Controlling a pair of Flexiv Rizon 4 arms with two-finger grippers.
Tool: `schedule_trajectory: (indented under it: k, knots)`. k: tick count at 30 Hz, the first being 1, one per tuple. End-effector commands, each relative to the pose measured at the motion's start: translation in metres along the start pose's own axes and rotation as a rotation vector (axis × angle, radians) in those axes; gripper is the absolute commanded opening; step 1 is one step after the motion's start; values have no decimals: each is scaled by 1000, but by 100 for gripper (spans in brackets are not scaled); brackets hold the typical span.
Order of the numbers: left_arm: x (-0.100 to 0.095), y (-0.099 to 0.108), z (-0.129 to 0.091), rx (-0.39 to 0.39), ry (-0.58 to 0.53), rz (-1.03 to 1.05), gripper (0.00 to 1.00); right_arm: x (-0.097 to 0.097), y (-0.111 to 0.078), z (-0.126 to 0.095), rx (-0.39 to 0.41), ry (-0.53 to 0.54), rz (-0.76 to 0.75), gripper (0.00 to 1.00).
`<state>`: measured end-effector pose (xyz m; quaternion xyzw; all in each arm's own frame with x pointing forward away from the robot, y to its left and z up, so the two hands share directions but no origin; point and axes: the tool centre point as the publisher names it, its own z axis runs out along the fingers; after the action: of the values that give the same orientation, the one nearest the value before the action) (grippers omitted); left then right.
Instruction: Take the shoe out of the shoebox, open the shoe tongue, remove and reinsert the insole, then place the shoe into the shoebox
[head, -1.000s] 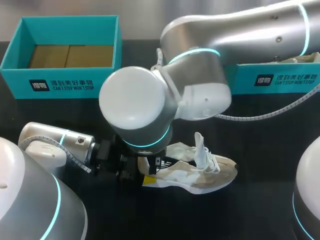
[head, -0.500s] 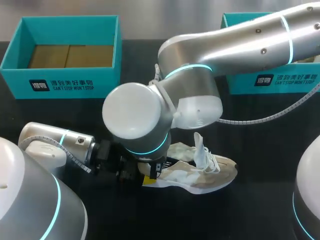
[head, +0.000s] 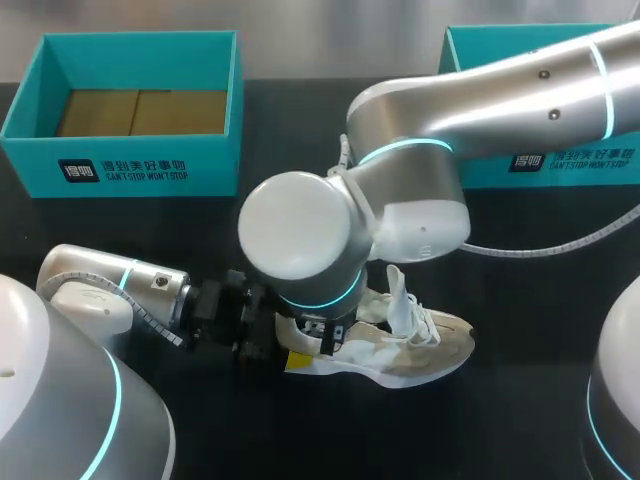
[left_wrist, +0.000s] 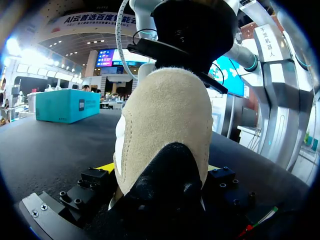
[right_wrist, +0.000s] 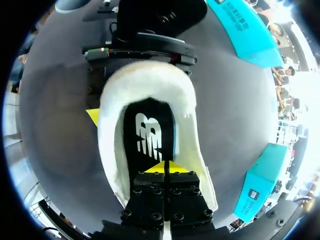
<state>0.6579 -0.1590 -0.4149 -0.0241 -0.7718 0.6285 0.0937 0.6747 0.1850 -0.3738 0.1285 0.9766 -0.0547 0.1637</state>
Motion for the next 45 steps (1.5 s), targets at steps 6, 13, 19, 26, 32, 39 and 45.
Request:
schedule_trajectory:
  k: [6,13,19,26,32,39,45]
  knots:
    - [0,0,1,-1,0,1,0,-4,-15,8,-4,58,-1,0]
    - [0,0,1,-1,0,1,0,-1,-25,21,2,99,15,0]
    - [0,0,1,-1,0,1,0,-3,-34,23,10,101,40,0]
    - [0,0,1,-1,0,1,0,-4,-35,22,-4,100,42,16]
    - [0,0,1,-1,0,1,0,-3,-27,23,-17,117,21,33]
    - [0,0,1,-1,0,1,0,4,-22,33,-40,173,-10,28]
    - [0,0,1,-1,0,1,0,9,-21,43,-38,219,-24,27]
